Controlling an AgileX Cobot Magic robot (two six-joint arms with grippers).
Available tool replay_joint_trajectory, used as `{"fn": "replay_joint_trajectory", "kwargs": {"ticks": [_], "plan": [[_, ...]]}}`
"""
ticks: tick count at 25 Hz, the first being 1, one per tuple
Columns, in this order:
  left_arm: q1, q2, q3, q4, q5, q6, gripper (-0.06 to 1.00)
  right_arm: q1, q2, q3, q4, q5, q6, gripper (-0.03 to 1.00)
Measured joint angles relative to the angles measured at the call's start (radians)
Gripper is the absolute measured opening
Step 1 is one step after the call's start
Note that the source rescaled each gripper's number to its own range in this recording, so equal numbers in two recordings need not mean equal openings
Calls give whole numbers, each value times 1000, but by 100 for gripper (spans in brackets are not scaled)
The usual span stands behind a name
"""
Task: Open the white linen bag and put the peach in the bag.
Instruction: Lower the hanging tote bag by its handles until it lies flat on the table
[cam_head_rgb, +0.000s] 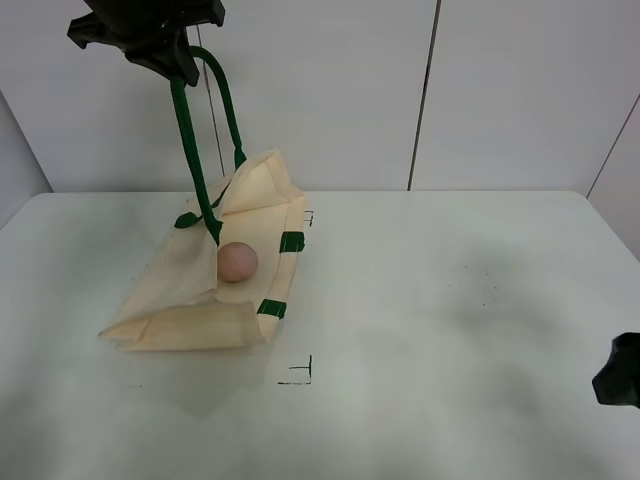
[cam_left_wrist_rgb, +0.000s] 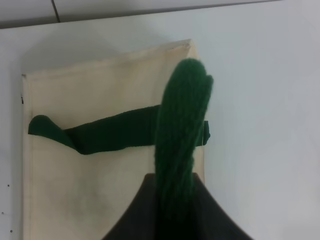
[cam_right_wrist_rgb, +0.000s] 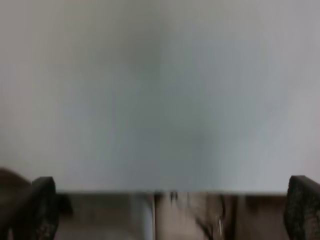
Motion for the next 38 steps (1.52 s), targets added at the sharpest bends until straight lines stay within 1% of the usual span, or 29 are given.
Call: {"fn": "replay_joint_trajectory", "kwargs": {"ticks": [3,6,10,14,18,29,34,36,37,38], "plan": [[0,0,0,0,0,8,0,0,-238,49,-1,-59,0,100],[0,0,0,0,0,12,0,0,-430,86,-4,-92,-2,100],[0,0,0,0,0,15,0,0,-609,110,-4,-89,-2,100],[0,4,0,0,0,15,0,0,-729,110,-7,-89,-2,100],[0,40,0,0,-1,15,0,0,-793,110,-8,-88,-2,100],[0,254,0,-2,-4,16,0,0,-796,110,-11,-88,-2,100],[0,351,0,-1,-4,49,0,0,-796,110,-11,-88,-2,100],[0,372,0,-1,-4,65,6,0,-796,110,-11,-88,-2,100],[0,378,0,-1,-4,67,13,0,-796,110,-11,-88,-2,100],[0,380,0,-1,-4,69,25,0,-796,110,-11,-88,-2,100]]}}
